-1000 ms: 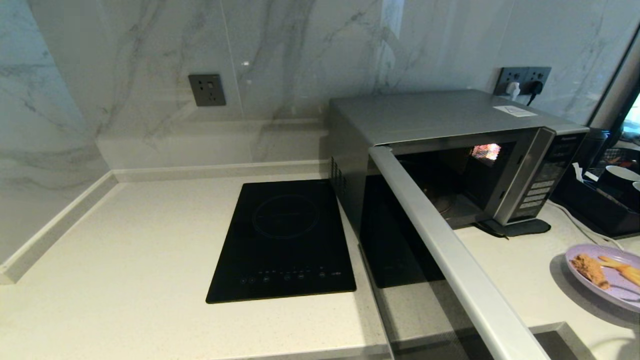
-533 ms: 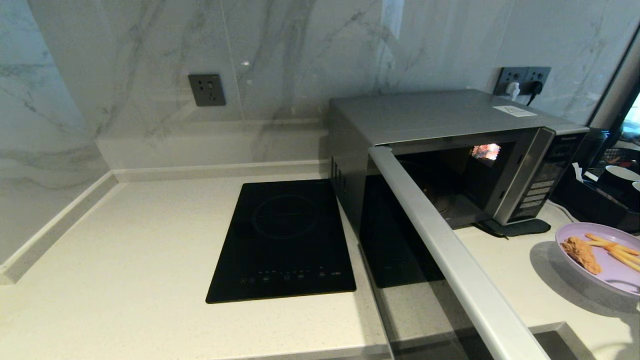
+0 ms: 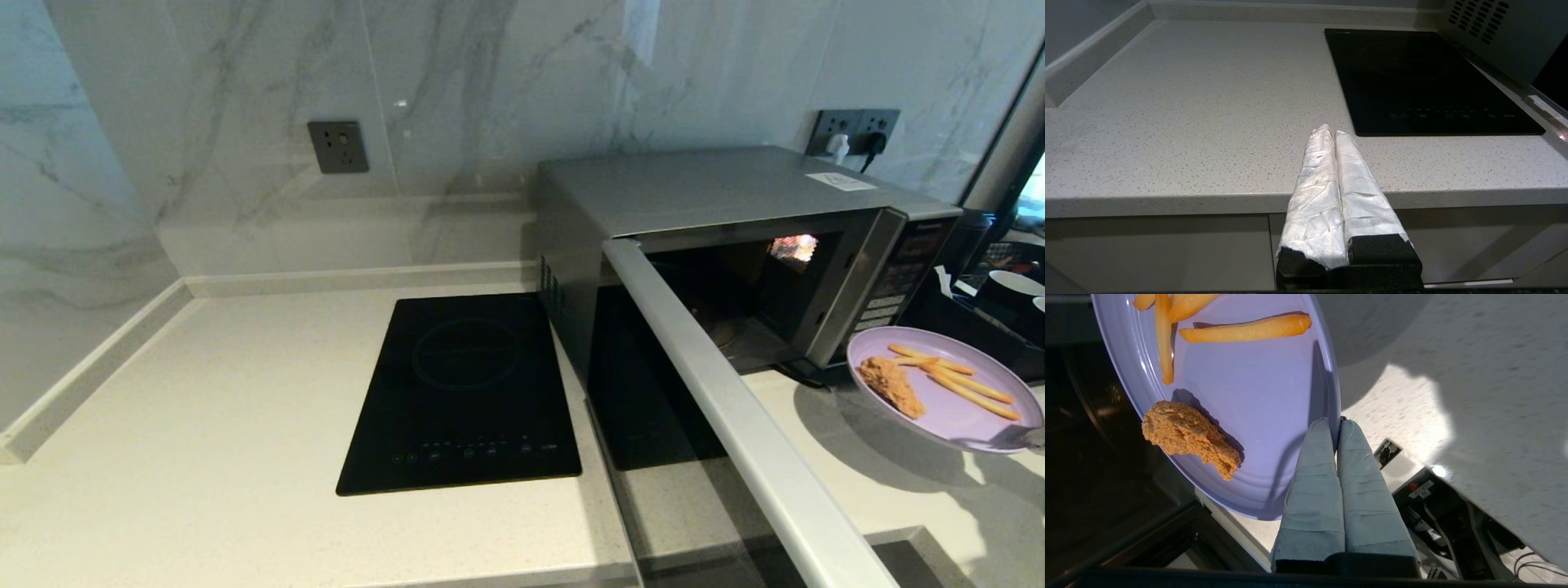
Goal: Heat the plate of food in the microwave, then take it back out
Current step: Put the plate in the microwave oven
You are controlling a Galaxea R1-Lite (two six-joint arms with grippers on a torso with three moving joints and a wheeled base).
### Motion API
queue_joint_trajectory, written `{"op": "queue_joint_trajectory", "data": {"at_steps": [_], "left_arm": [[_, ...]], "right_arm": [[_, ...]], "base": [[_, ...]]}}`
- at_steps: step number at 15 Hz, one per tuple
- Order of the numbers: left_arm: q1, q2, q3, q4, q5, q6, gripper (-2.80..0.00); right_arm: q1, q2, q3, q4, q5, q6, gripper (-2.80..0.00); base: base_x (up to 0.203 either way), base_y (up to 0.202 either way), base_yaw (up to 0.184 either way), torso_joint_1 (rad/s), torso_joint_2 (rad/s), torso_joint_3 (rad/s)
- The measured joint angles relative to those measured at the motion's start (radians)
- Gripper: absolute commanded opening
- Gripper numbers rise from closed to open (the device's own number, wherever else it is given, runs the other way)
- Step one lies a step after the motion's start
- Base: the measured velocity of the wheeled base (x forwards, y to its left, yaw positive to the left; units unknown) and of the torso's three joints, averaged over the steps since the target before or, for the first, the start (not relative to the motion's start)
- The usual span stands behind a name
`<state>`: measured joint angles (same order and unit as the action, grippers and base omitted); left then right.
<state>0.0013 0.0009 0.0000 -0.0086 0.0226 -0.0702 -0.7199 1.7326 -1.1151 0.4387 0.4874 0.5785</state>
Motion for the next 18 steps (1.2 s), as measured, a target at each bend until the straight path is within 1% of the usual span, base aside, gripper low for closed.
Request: {"op": "queue_joint_trajectory", "data": {"at_steps": [5, 10, 15, 18], "left_arm": [[0.000, 0.000, 0.000, 0.000, 0.000, 0.000, -2.80], [0.000, 0.000, 0.000, 0.000, 0.000, 0.000, -2.80], [0.000, 0.000, 0.000, 0.000, 0.000, 0.000, -2.80], [0.000, 0.000, 0.000, 0.000, 0.000, 0.000, -2.80]], "right_arm": [[0.120, -0.024, -0.014, 0.001, 0.001, 0.044, -2.80], [0.250, -0.034, -0.060, 0.002, -0.019, 0.127, -2.80], [0.391, -0.018, -0.098, 0.002, -0.099, 0.192, -2.80], [0.483, 0.008, -0.161, 0.002, -0.179, 0.255, -2.80]], "base": [[0.000, 0.000, 0.000, 0.000, 0.00, 0.000], [0.000, 0.000, 0.000, 0.000, 0.00, 0.000], [0.000, 0.000, 0.000, 0.000, 0.00, 0.000], [0.000, 0.000, 0.000, 0.000, 0.00, 0.000]]}}
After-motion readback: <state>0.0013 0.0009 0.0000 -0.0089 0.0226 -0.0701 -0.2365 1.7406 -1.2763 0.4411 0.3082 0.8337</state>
